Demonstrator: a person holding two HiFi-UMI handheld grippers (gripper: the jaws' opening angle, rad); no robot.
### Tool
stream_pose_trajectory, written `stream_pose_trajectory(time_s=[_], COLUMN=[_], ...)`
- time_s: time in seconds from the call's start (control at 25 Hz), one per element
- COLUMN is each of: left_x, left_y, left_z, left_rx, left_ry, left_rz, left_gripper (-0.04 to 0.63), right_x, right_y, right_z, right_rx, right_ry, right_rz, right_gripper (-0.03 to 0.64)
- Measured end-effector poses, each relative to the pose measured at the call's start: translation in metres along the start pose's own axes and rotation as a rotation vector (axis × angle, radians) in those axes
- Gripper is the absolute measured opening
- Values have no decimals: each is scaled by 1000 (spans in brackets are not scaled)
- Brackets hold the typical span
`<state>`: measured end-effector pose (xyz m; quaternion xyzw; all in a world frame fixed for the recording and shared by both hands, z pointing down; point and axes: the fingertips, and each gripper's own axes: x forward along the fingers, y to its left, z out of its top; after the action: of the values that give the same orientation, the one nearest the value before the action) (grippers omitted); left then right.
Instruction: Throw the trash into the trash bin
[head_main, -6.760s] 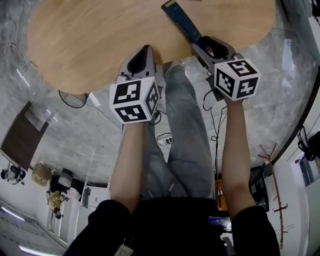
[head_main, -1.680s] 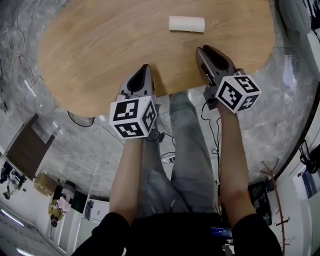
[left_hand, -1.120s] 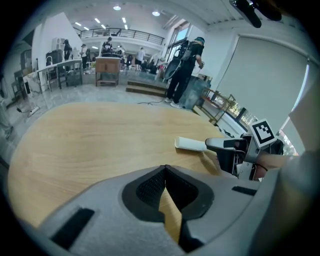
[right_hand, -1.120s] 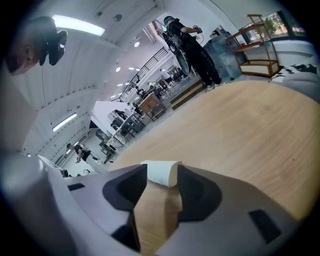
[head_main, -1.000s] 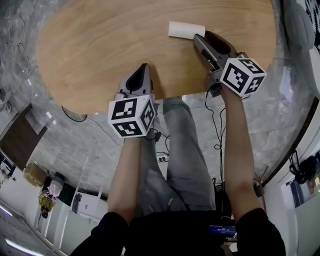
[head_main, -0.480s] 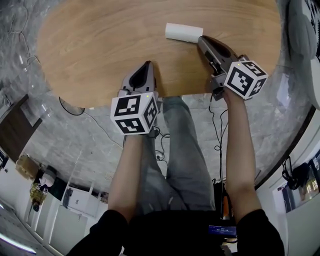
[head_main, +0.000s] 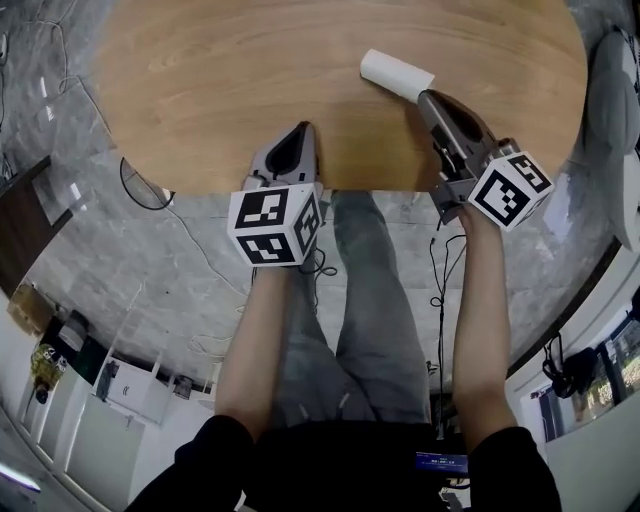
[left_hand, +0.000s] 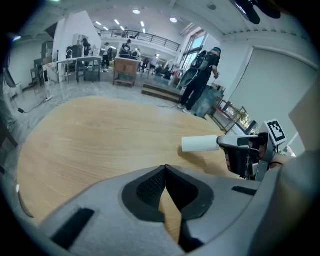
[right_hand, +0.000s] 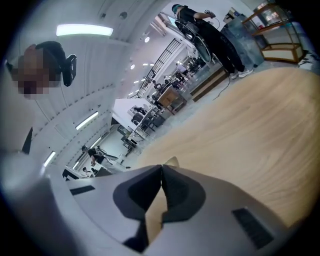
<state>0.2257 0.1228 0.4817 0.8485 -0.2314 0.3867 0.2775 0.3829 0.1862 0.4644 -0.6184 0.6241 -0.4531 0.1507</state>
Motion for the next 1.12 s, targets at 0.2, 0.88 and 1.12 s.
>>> stream_pose_trajectory(time_s=[0.2,0.88,1.12], left_x=[-20,-140,-182], left_y=[36,229,278], left_z=[-1,-30,-54], left_rx=[-30,-247,-343], left_ry=[-19,-166,-209], left_rz=[20,258,346], left_gripper=[6,6,6], right_x=[23,160,202], right_y=[35,192,247], right_z=[-5,-79,-114], right_rx=[-31,-158,-207], right_ry=[11,197,289], right_rz=[28,214,299], right_gripper=[12,12,12])
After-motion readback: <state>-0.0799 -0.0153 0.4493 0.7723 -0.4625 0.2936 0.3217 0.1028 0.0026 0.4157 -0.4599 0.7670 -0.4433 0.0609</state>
